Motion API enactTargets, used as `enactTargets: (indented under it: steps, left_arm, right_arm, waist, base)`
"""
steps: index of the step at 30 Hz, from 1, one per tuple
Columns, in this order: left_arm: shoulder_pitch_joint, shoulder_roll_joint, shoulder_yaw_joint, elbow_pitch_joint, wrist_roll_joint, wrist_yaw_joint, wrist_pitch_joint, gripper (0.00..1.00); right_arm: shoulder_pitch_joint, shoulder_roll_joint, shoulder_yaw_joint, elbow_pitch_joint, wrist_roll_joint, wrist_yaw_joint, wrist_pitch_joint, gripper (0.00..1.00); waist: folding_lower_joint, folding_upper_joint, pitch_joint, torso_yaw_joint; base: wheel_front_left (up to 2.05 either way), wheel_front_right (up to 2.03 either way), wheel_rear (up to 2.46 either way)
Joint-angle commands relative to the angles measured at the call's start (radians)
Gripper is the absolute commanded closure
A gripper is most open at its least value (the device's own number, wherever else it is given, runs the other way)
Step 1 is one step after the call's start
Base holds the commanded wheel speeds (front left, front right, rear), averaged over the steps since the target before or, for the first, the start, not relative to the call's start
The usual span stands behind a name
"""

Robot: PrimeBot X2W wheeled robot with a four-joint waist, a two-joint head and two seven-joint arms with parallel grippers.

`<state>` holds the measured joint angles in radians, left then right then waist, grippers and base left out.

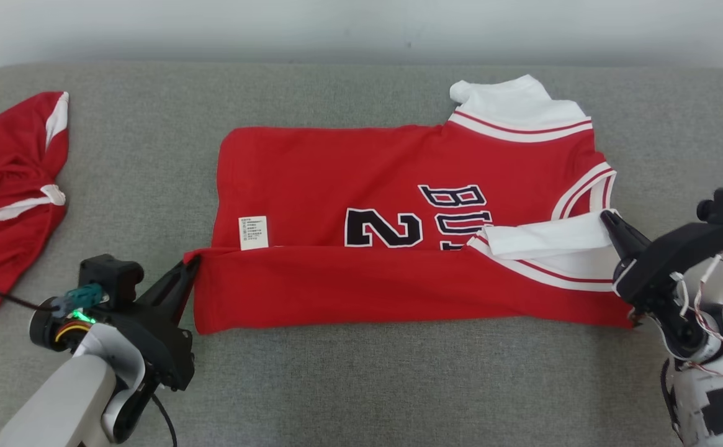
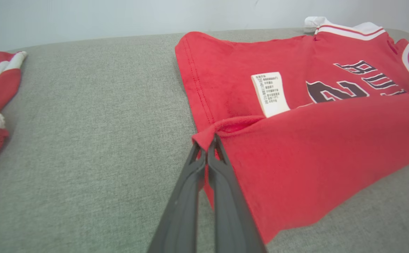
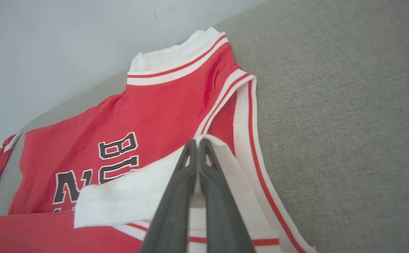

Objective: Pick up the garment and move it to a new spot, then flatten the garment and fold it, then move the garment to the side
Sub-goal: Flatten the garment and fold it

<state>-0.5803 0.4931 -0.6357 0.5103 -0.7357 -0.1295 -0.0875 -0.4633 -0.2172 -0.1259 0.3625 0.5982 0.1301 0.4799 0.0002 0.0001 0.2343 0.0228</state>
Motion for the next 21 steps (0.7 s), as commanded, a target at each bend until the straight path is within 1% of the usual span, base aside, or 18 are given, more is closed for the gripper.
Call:
enactTargets:
  steps: [1,3,7,8,9,10,11,16,19,21]
  left_arm:
    - [-0.021,-0.006,-0.017,0.018,-0.016,0.000,0.001,1.00]
    - [-0.048,0.003,-0.049,0.047,-0.036,0.000,0.000,1.00]
    - [-0.075,0.013,-0.096,0.090,-0.077,0.000,-0.027,1.00]
    - [-0.081,0.014,-0.107,0.100,-0.086,0.000,-0.037,1.00]
    - [-0.086,0.017,-0.115,0.111,-0.092,0.000,-0.050,0.85]
    - [-0.088,0.018,-0.124,0.121,-0.098,0.000,-0.066,0.44]
    - [-0.091,0.016,-0.132,0.132,-0.103,0.000,-0.080,0.00]
    - [-0.089,0.008,-0.144,0.183,-0.095,0.000,-0.146,0.00]
    - [-0.053,0.000,-0.123,0.186,-0.089,0.008,-0.168,0.00]
    - [-0.022,-0.001,-0.100,0.168,-0.088,0.019,-0.175,0.00]
  right_arm:
    - [-0.026,-0.006,0.016,0.025,-0.011,0.001,-0.018,1.00]
    - [-0.059,-0.012,0.039,0.067,-0.013,0.001,-0.050,1.00]
    - [-0.106,-0.016,0.092,0.128,-0.018,0.001,-0.152,1.00]
    - [-0.114,-0.017,0.107,0.140,-0.014,0.001,-0.178,0.87]
    - [-0.122,-0.019,0.124,0.152,-0.010,0.001,-0.200,0.43]
    - [-0.127,-0.017,0.128,0.168,0.005,0.001,-0.216,0.00]
    - [-0.130,-0.018,0.133,0.180,0.015,0.001,-0.234,0.00]
    - [-0.108,-0.059,0.187,0.209,0.016,0.001,-0.341,0.00]
    - [-0.074,-0.087,0.201,0.203,0.035,0.001,-0.403,0.00]
    - [-0.041,-0.112,0.224,0.192,0.017,0.001,-0.438,0.00]
  waist:
    - [-0.0002,-0.0001,0.019,0.001]
    - [-0.0002,-0.0001,0.027,-0.004]
    - [-0.0002,-0.0001,0.033,-0.014]
    - [-0.0002,-0.0001,0.033,-0.016]
    - [-0.0002,-0.0001,0.032,-0.017]
    - [-0.0002,-0.0001,0.031,-0.017]
    - [-0.0002,-0.0001,0.029,-0.017]
    - [-0.0002,-0.0001,0.008,-0.015]
    - [-0.0002,-0.0001,-0.011,-0.012]
    - [-0.0002,-0.0001,-0.020,-0.012]
  base:
    - [0.00,0.00,0.00]
    - [0.00,0.00,0.00]
    - [0.00,0.00,0.00]
    - [0.00,0.00,0.00]
    - [0.00,0.00,0.00]
    - [0.00,0.00,0.00]
    - [0.00,0.00,0.00]
    - [0.00,0.00,0.00]
    - [0.00,0.00,0.00]
    - [0.00,0.00,0.00]
